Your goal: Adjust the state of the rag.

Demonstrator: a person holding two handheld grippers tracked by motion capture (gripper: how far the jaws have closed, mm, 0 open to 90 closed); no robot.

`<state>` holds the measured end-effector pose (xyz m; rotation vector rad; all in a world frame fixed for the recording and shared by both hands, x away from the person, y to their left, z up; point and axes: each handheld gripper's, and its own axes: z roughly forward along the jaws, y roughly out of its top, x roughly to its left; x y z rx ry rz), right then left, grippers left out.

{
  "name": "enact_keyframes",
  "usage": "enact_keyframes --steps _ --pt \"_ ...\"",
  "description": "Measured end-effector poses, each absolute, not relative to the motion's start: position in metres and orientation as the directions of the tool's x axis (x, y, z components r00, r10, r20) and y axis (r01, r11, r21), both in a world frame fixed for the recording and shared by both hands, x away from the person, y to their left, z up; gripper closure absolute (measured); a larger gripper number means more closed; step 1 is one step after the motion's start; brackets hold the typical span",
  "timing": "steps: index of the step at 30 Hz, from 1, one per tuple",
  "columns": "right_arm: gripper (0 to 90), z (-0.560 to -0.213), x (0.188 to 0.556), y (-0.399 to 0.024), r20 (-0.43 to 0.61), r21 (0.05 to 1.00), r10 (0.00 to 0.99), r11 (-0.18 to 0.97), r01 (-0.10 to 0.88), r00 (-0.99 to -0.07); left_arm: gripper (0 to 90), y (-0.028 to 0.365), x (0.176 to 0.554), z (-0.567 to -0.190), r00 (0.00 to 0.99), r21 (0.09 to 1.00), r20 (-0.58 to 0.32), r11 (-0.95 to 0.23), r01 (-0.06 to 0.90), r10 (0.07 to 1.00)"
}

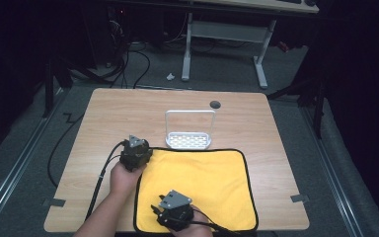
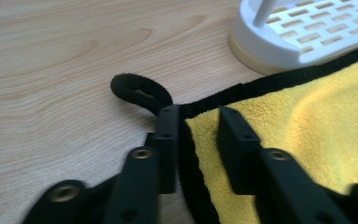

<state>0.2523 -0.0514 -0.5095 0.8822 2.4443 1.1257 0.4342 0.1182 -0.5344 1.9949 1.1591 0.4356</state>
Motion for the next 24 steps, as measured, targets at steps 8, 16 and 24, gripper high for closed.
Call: enact_keyframes --steps 8,16,24 --pt "52.6 -0.52 0.245 -0.011 -0.004 0.744 0.579 0.546 0.384 -0.815 82.5 0.128 0.438 -0.536 0.526 0.753 -0.187 -0.223 0.619 0.829" --pt "52.3 -0.532 0.253 0.004 0.0 0.729 0.591 0.552 0.404 -0.807 82.5 0.129 0.438 -0.536 0.524 0.751 -0.207 -0.209 0.626 0.826" --pt "74.9 -0.532 0.254 0.003 -0.067 0.725 0.605 0.576 0.378 -0.793 82.5 0.13 0.438 -0.536 0.523 0.749 -0.217 -0.203 0.631 0.825"
